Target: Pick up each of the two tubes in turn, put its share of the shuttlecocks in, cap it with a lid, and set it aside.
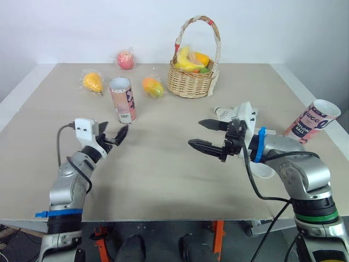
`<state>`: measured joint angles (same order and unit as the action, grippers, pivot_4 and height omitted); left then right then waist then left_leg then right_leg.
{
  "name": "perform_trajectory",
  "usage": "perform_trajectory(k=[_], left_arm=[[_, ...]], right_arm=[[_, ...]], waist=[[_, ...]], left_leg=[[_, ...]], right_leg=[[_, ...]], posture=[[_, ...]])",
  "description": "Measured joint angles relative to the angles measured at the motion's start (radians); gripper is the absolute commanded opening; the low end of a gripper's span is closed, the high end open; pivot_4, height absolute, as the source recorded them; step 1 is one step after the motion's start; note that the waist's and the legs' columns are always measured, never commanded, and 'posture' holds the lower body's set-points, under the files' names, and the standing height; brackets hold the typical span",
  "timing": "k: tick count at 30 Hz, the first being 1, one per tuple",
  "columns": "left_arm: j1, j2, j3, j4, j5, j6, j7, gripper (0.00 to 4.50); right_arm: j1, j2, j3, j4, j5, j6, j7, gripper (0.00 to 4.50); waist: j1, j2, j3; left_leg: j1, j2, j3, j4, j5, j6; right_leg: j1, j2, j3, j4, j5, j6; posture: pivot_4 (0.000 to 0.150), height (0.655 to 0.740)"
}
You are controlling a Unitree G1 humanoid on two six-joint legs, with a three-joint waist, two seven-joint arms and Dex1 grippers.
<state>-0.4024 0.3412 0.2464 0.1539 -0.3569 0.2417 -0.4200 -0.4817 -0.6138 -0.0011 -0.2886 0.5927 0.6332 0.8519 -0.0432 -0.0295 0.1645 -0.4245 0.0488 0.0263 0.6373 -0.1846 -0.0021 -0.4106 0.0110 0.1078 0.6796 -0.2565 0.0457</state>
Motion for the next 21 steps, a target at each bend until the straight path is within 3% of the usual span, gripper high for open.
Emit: perform_trajectory(k=[8,21], left_arm=[[-0.133,0.032,-0.031,0.229,0.050,-0.115,-0.069,4.50],[-0.458,0.065,-0.076,0.802,0.158,-0.331,-0.155,4.50]], right_arm=[[0.030,0.005,-0.004,-0.057,-0.009,0.004,-0.052,4.47],[0.099,-0.015,-0.045,-0.157,0.010,0.045,-0.114,4.47]], waist=[[0.000,-0.001,0.000],[-0.001,-0.004,0.001]], left_leg=[[-0.001,0.000,0.000,-0.001,0.000,0.000],[-0.006,-0.001,0.000,-0.001,0.000,0.000]], right_leg=[[0.000,-0.001,0.000,0.000,-0.001,0.000],[-0.005,-0.001,-0.001,0.000,-0.001,0.001]], posture=[[0.150,0.7371],[0.150,0.7371]])
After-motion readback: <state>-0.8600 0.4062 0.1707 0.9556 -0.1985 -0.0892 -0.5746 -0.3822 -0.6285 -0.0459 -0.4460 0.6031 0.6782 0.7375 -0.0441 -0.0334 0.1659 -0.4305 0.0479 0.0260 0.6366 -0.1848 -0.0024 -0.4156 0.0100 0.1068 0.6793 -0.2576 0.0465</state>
